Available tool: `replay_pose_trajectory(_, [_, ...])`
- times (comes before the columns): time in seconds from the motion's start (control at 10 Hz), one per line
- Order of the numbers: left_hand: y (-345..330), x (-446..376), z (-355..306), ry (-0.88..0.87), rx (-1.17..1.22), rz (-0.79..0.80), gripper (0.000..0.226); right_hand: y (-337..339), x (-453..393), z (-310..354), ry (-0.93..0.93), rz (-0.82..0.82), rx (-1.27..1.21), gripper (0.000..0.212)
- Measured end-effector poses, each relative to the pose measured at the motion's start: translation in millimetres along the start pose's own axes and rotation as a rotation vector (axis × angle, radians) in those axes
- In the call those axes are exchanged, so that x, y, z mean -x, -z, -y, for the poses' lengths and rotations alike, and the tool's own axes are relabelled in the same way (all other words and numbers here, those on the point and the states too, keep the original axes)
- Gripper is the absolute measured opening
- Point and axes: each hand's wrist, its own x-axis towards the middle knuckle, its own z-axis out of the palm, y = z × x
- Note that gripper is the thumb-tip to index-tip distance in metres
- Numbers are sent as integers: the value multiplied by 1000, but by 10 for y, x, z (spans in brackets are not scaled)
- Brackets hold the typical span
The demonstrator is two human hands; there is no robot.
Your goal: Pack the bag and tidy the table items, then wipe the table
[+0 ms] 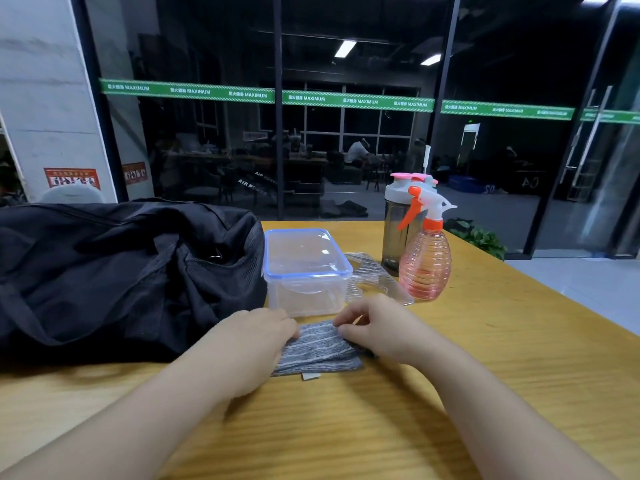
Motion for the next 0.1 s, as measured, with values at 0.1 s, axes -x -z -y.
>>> replay_pose_trajectory(0.1, [-17,155,124,-194,105,-128,37,-3,80,-10,60,-95,16,12])
